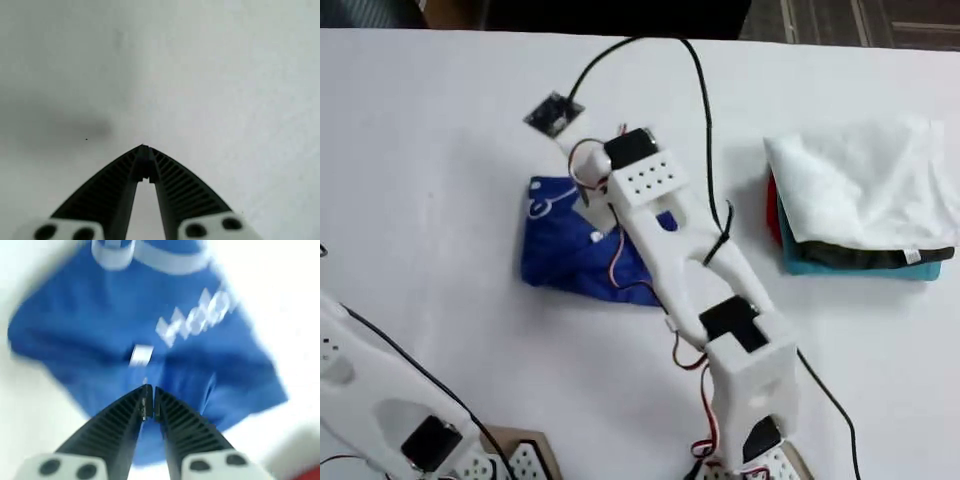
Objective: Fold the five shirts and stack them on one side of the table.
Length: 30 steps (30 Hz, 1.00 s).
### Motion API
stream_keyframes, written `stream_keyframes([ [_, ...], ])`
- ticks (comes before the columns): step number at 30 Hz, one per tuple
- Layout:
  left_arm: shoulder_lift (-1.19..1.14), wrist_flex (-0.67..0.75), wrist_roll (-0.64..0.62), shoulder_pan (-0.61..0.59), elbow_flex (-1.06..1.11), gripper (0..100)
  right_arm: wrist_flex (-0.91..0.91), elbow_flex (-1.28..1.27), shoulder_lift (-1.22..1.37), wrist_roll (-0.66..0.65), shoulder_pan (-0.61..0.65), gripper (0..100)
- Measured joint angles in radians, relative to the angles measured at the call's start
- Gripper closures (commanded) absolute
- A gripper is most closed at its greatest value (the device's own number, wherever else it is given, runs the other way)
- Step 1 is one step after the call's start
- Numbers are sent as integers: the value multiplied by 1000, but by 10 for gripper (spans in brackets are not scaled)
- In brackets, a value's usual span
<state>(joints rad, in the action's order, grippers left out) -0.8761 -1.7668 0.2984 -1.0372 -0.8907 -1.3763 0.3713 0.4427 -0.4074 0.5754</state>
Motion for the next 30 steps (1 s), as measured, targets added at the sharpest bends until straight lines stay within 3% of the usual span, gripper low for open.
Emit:
stream_keyframes([
  [9, 0, 0, 0, 0, 0, 974, 110, 12, 212, 0, -38, 976],
  [21, 0, 0, 0, 0, 0, 974, -284, 95, 212, -54, -57, 976],
  [30, 0, 0, 0, 0, 0, 974, -325, -21, 60, -75, -75, 976],
])
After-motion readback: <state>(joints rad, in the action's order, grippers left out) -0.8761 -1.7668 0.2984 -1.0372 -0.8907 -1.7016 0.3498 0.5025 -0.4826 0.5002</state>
